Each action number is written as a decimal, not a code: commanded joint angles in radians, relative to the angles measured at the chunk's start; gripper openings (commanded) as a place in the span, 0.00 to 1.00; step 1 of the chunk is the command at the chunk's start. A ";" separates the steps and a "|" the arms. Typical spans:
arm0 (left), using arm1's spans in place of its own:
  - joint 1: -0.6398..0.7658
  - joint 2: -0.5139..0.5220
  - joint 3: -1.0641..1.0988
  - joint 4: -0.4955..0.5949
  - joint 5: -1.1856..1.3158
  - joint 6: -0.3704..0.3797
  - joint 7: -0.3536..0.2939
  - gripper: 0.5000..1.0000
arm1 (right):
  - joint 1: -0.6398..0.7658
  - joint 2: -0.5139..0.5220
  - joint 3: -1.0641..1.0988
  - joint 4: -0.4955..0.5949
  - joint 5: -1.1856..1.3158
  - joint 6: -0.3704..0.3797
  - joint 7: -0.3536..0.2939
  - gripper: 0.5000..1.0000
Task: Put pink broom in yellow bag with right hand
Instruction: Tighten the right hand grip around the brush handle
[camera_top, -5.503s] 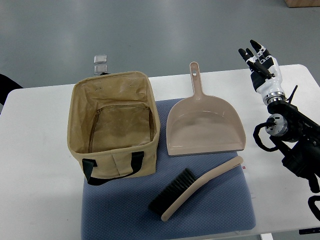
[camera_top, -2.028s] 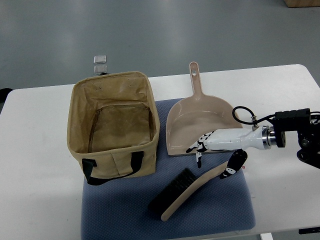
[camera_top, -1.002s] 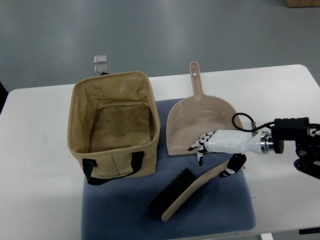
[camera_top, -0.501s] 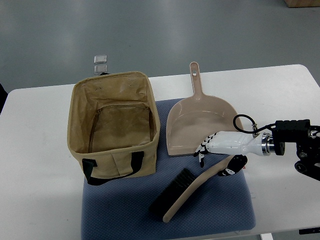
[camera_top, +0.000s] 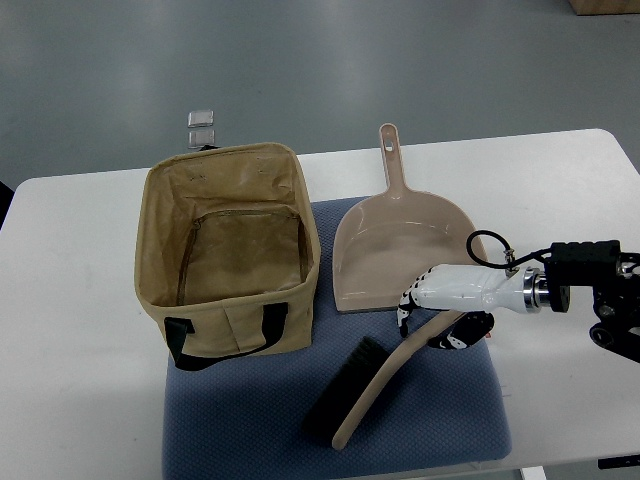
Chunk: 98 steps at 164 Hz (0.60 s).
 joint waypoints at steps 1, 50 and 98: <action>0.000 0.000 0.000 0.000 0.000 0.000 0.000 1.00 | -0.002 0.000 0.000 0.000 0.000 0.000 0.000 0.32; 0.000 0.000 0.000 0.000 0.000 0.000 -0.001 1.00 | -0.004 0.000 0.000 0.000 0.000 0.000 0.000 0.21; 0.000 0.000 0.000 0.000 0.000 0.000 0.000 1.00 | -0.004 0.002 0.000 0.000 0.000 0.000 0.005 0.10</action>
